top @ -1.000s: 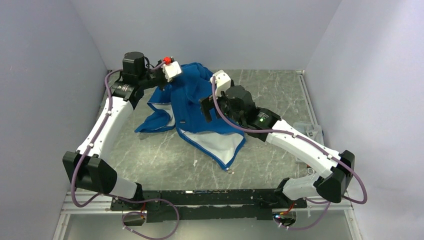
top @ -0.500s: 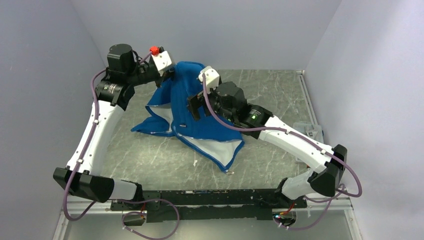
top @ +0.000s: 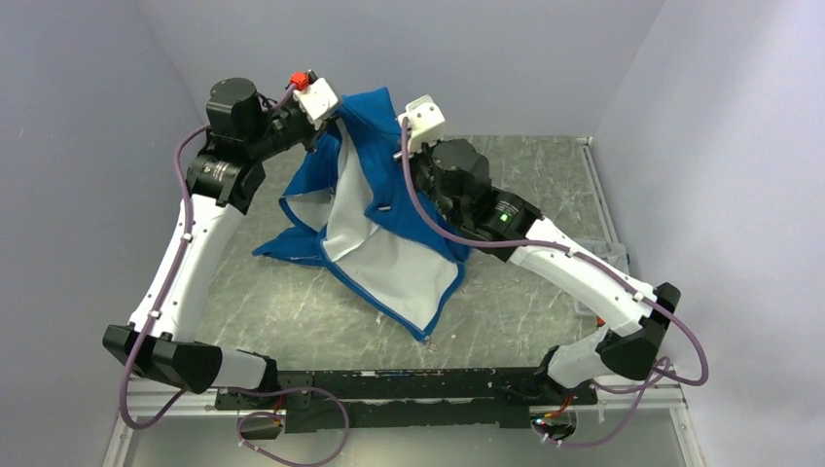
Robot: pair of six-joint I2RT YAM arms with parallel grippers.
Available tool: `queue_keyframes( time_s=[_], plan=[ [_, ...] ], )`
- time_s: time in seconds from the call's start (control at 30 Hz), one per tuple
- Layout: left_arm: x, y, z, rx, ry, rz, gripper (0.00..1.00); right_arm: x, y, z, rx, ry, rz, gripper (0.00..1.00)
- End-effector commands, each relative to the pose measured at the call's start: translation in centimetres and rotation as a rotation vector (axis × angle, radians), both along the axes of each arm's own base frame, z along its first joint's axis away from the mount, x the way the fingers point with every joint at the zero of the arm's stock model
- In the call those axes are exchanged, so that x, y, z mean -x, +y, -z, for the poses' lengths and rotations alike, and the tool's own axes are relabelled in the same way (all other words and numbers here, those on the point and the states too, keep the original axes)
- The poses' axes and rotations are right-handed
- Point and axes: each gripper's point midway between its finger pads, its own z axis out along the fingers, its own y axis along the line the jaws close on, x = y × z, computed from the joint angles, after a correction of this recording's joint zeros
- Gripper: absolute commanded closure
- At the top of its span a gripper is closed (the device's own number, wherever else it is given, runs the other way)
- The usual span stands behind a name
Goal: Zip up the jacket
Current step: Flatten out the jacket at the center of the board.
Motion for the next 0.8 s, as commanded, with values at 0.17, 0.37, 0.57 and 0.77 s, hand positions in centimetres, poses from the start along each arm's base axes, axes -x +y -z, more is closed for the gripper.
queue_keyframes(
  time_s=[0.17, 0.37, 0.57, 0.77],
  plan=[
    [1.8, 0.1, -12.1, 0.043, -0.414, -0.050, 1.00, 1.0, -10.2, -11.3, -0.119, -0.241, 0.300, 1.00],
    [2.1, -1.7, -16.1, 0.038, -0.545, -0.077, 1.00, 3.1, -14.2, -19.1, -0.189, -0.343, 0.350, 1.00],
    [3.0, -2.0, -19.4, 0.068, -0.638, -0.126, 1.00, 5.6, -17.7, -23.0, -0.269, -0.393, 0.373, 1.00],
    [3.9, -3.0, -17.8, 0.034, -0.595, -0.101, 0.88, 5.8, -18.6, -22.1, -0.251, -0.364, 0.400, 1.00]
  ],
)
